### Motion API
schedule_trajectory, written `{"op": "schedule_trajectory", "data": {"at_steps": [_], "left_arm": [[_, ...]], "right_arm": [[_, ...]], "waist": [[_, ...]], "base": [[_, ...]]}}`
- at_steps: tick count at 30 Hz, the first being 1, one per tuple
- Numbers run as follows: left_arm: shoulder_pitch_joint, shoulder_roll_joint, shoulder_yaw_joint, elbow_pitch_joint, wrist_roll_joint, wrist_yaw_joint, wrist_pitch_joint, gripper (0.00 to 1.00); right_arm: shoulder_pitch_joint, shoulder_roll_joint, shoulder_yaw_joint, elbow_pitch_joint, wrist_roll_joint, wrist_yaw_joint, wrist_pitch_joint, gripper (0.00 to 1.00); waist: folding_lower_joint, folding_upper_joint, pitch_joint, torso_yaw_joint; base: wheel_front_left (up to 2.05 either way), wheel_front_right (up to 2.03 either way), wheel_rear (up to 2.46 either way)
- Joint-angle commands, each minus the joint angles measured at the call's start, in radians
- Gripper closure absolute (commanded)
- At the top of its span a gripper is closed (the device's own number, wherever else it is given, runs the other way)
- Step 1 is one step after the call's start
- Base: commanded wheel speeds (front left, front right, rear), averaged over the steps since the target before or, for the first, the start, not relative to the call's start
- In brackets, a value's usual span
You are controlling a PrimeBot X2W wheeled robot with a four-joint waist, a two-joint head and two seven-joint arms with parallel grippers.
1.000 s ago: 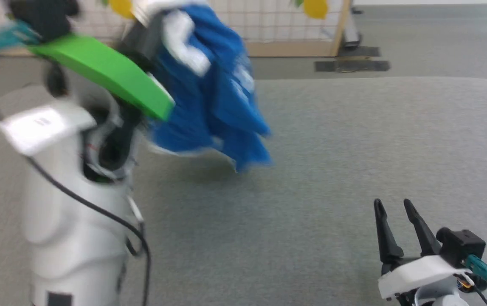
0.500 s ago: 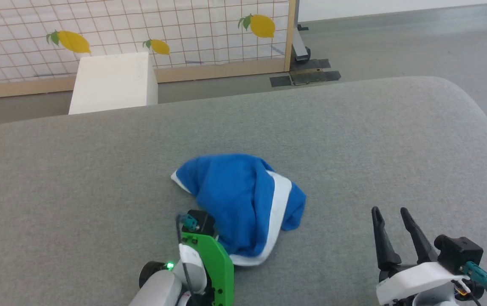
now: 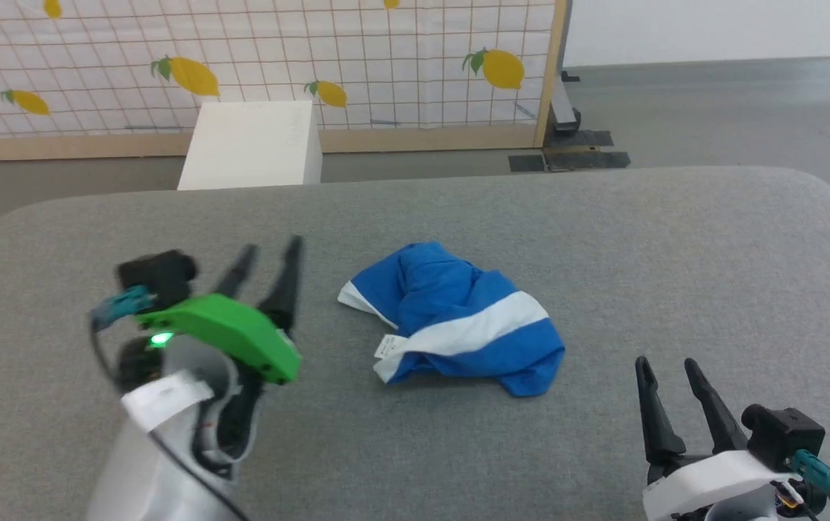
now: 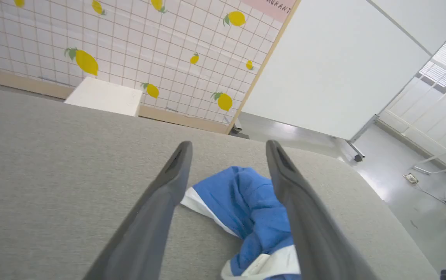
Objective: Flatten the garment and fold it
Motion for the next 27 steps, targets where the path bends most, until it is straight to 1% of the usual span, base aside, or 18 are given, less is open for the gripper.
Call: {"op": "schedule_trajectory", "data": {"at_steps": [1,3,6,9,14,17,21,24,27], "left_arm": [[0.032,0.029,0.014,-0.017,0.041,0.014,-0.051,0.0],[0.075,0.068,0.019,-0.035,0.109,0.031,-0.132,0.0],[0.152,0.098,0.011,-0.044,0.187,0.05,-0.246,0.0],[0.215,0.098,-0.001,-0.039,0.228,0.066,-0.322,0.0],[0.274,0.076,-0.013,-0.025,0.245,0.084,-0.357,0.0],[0.284,0.059,-0.017,-0.028,0.245,0.091,-0.366,0.0],[0.276,0.042,-0.023,-0.035,0.243,0.094,-0.372,0.0],[0.258,0.03,-0.036,-0.035,0.245,0.088,-0.374,0.0],[0.238,0.023,-0.049,-0.032,0.247,0.081,-0.375,0.0]], "right_arm": [[0.01,0.0,-0.002,0.0,0.001,-0.002,-0.006,0.0],[0.01,0.0,-0.003,0.001,0.003,-0.002,-0.006,0.0],[0.009,0.0,-0.007,0.004,0.004,-0.002,-0.005,0.0],[0.002,0.0,-0.021,0.013,-0.002,-0.002,0.021,0.0],[-0.039,0.0,-0.053,0.036,-0.016,-0.002,0.138,0.0],[-0.116,0.0,-0.057,0.053,-0.044,-0.002,0.269,0.0],[-0.276,0.0,-0.021,0.105,-0.101,-0.002,0.475,0.0],[-0.401,0.0,0.012,0.198,-0.149,-0.002,0.658,0.0],[-0.487,-0.001,0.038,0.287,-0.206,-0.002,0.783,0.0]], "waist": [[0.0,-0.0001,-0.015,0.015],[0.0,-0.0001,-0.019,0.02],[0.0,-0.0001,-0.022,0.025],[0.0,-0.0001,-0.021,0.031],[0.0,-0.0001,-0.011,0.036],[0.0,-0.0001,0.011,0.036],[0.0,-0.0001,0.055,0.036],[0.0,-0.0001,0.093,0.054],[0.0,-0.0001,0.129,0.083]], "base": [[0.0,0.0,0.0],[0.0,0.0,0.0],[0.0,0.0,0.0],[0.0,0.0,0.0],[0.0,0.0,0.0],[0.0,0.0,0.0],[0.0,0.0,0.0],[0.0,0.0,0.0],[0.0,0.0,0.0]]}}
